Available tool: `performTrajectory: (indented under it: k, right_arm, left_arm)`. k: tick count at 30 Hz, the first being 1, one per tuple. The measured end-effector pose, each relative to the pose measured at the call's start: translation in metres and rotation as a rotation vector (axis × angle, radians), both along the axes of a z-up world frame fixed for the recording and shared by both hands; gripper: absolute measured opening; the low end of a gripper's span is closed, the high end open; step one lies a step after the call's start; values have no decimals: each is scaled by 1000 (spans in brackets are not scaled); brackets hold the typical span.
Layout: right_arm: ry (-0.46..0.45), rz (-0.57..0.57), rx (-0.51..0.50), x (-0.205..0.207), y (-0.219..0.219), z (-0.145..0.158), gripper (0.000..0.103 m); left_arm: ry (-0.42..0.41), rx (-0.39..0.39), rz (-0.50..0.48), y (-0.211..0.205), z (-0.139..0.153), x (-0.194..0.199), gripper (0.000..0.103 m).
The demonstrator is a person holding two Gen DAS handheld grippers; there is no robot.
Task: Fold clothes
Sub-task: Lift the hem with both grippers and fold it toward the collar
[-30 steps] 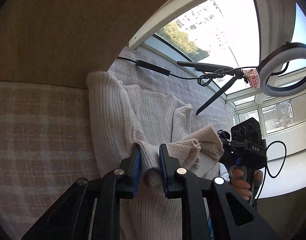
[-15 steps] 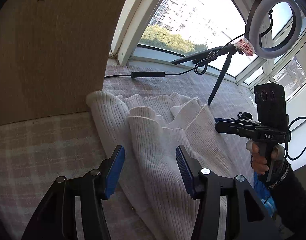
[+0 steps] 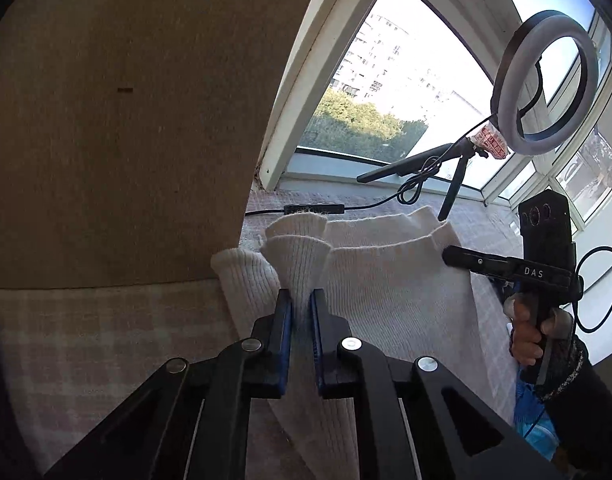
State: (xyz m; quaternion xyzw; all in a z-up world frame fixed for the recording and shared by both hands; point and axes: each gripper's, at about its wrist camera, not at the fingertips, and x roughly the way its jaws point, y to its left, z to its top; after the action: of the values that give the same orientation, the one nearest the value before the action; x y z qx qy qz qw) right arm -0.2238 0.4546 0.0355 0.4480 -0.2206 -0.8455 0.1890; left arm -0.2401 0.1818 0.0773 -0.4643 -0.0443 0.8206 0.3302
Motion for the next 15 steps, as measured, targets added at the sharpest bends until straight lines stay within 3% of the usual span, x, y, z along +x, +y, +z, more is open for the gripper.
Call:
performTrajectory:
  k: [3,5,7,9,11,12,15]
  right_arm:
    - [-43,5,137,-10,-15,-24,15]
    - [-33,-3,193,-9,-19,-20,19]
    - [-12,-30,255,-3,-18,-8,31]
    - [11,-63,305,4,-14,3,52]
    - [-1,-23,268,4,-10,6,66]
    - [-19,1,236,1,-9,4,66]
    - [-88,18,230,-11,-10,-9,66]
  left_arm:
    - [-26,-45,17,5,-17,-6,6]
    - [-43,-75,29,8,-28,-9,9]
    - [-51,-105,50,9,-33,-12,22]
    - [-27,-121,88,3,-22,-9,34]
    - [-11,-122,94,1,-14,-9,52]
    - [-10,-123,89,2,-12,-10,60]
    - [-38,-165,69,13,-22,-21,64]
